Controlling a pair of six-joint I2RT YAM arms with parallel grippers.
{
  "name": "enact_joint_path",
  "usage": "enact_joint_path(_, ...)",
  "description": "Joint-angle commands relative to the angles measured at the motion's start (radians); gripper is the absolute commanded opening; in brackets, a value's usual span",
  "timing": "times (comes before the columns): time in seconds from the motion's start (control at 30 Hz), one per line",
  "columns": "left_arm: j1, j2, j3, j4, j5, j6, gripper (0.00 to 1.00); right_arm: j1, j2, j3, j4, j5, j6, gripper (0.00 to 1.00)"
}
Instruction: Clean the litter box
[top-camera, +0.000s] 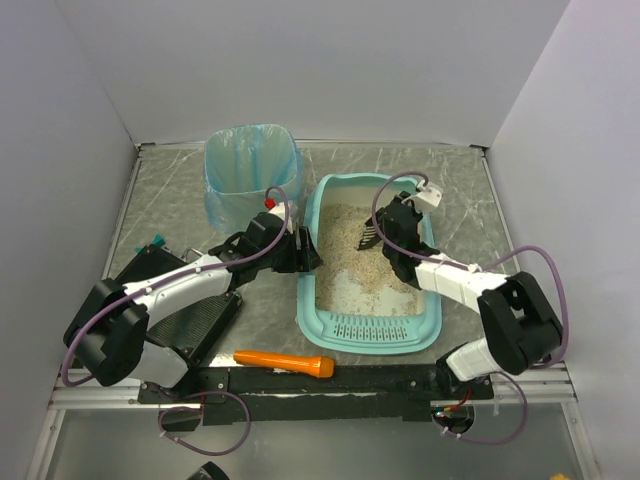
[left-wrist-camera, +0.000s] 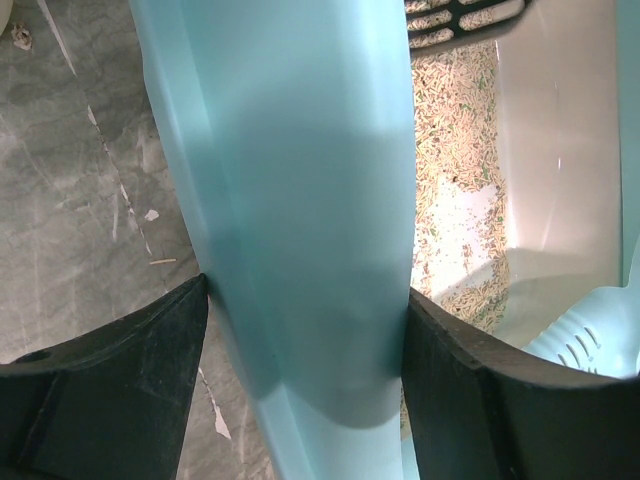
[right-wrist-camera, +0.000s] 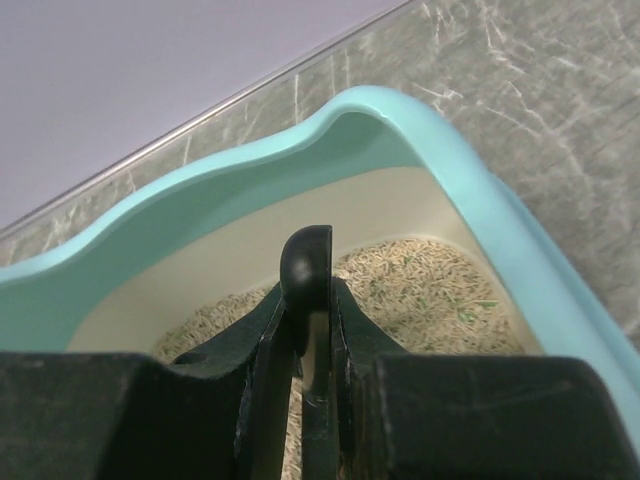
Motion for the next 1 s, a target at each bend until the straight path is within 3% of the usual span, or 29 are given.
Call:
enact_joint_path(0.0,-0.016,-0.013,0.029,0.038,0.030,-0.002,0.74,0.032,0.092,0.045,-0.001,-0.006,0.086,0.00)
enact_joint_path(0.1,-0.016,-0.002,0.035,0.029,0.030,0.004,0.74,0.085,0.159,0.049,0.083,0.016,0.069,0.00)
enact_joint_path(0.33,-0.016,0.010,0.043,0.026,0.033,-0.001,0.73,0.130,0.264,0.088,0.022,-0.010,0.348,0.00)
enact_joint_path(0.57,-0.016,0.039,0.059,0.023,0.044,-0.004,0.66,0.131,0.287,-0.009,0.175,-0.070,0.488,0.00)
enact_joint_path(0.67,-0.016,0.047,0.069,0.020,0.047,-0.005,0.59,0.130,0.307,-0.026,0.243,-0.122,0.521,0.00)
enact_joint_path(0.8,-0.016,0.059,0.092,0.008,0.052,-0.001,0.41,0.130,0.380,-0.067,0.425,-0.164,0.552,0.00)
enact_joint_path(0.87,-0.016,0.065,0.104,-0.005,0.044,0.002,0.40,0.127,0.399,-0.096,0.578,-0.164,0.502,0.00)
enact_joint_path(0.97,-0.016,0.068,0.128,-0.014,0.050,0.008,0.30,0.119,0.405,-0.116,0.623,-0.161,0.520,0.00)
